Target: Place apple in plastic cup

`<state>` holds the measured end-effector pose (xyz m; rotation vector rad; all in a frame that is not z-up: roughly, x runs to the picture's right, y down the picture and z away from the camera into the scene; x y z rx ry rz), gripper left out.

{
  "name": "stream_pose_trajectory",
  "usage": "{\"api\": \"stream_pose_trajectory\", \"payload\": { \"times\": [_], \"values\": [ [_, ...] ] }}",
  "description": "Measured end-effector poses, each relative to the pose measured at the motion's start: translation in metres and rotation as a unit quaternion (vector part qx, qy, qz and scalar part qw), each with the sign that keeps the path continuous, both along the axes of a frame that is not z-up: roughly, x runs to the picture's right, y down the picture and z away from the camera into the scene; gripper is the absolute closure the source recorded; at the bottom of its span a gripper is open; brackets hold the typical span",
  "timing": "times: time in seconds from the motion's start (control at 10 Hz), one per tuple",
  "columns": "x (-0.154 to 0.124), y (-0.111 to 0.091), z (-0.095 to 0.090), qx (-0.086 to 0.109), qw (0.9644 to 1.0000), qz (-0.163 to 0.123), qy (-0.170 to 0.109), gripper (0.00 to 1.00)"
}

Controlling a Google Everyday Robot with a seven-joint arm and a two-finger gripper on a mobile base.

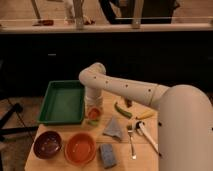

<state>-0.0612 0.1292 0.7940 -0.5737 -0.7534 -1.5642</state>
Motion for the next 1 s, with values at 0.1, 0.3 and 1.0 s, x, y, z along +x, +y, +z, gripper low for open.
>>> {"api": "stream_pose_trajectory", "payload": {
  "times": [0.1,0.3,1.0],
  "values": [
    [0.0000,0.0001,0.0001,0.000,1.0000,0.000,0.000,0.38],
    [0.0000,0.0001,0.0001,0.000,1.0000,0.000,0.000,0.22],
    [0.0000,0.0002,0.0001,0.000,1.0000,0.000,0.000,0.20]
  ]
}}
